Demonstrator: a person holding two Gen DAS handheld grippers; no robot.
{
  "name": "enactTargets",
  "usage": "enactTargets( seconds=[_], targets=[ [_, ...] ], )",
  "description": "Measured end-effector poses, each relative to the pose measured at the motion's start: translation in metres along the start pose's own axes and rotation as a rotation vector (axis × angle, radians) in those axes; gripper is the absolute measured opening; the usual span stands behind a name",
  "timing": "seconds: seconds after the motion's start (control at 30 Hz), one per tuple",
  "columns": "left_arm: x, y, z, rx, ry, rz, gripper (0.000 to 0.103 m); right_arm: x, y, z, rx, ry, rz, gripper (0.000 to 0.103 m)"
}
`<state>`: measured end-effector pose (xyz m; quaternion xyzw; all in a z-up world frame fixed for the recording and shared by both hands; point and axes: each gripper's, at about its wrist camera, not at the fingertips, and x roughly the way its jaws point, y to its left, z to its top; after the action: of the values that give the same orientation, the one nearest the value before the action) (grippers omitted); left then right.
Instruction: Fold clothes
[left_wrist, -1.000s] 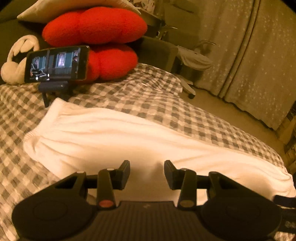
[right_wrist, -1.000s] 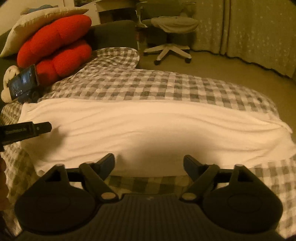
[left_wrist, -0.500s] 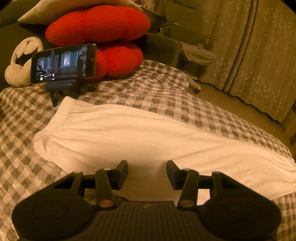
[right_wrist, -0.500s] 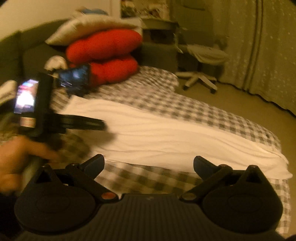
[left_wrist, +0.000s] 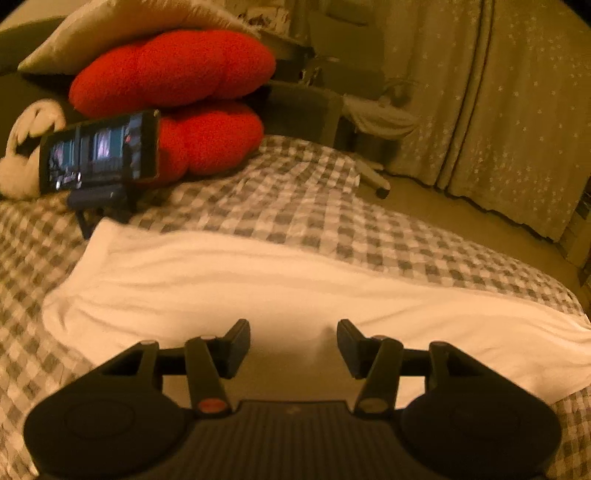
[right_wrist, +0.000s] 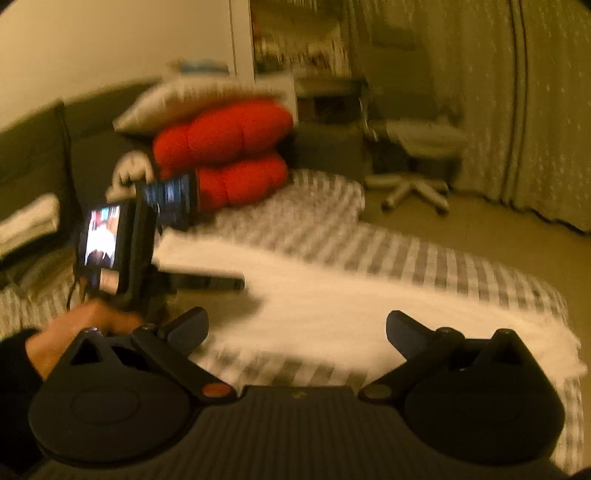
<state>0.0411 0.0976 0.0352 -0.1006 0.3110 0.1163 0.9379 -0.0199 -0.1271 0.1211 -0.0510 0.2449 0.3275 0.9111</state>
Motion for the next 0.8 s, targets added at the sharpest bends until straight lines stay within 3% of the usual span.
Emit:
enactTargets(
  seconds=[0.13, 0.23, 0.27, 0.3, 0.37, 0.43, 0.63, 0.8],
  targets=[
    [0.000, -0.006, 0.002, 0.002, -0.021, -0.022, 0.053, 0.022, -0.053, -0.004, -0.062, -0.034, -0.196, 0.101],
    [0.002, -0.010, 0.002, 0.002, -0.023, -0.041, 0.053, 0.037, -0.115, -0.011, 0.004, 0.012, -0.359, 0.073],
    [0.002, -0.011, 0.001, 0.005, -0.024, -0.044, 0.053, 0.041, -0.136, -0.015, 0.052, 0.047, -0.394, 0.054],
    [0.003, -0.012, 0.001, 0.009, -0.025, -0.046, 0.053, 0.046, -0.156, -0.020, 0.099, 0.082, -0.429, 0.045],
    [0.004, -0.012, 0.000, 0.017, -0.023, -0.047, 0.053, 0.050, -0.183, -0.028, 0.190, 0.115, -0.437, 0.012],
    [0.005, -0.013, -0.001, 0.026, -0.020, -0.048, 0.053, 0.054, -0.201, -0.035, 0.250, 0.135, -0.435, 0.011],
    [0.008, -0.015, -0.004, 0.054, -0.013, -0.051, 0.053, 0.091, -0.221, -0.037, 0.219, 0.193, -0.465, 0.011],
    [0.010, -0.016, -0.007, 0.077, -0.006, -0.053, 0.053, 0.088, -0.241, -0.043, 0.235, 0.147, -0.473, 0.005]
  ],
)
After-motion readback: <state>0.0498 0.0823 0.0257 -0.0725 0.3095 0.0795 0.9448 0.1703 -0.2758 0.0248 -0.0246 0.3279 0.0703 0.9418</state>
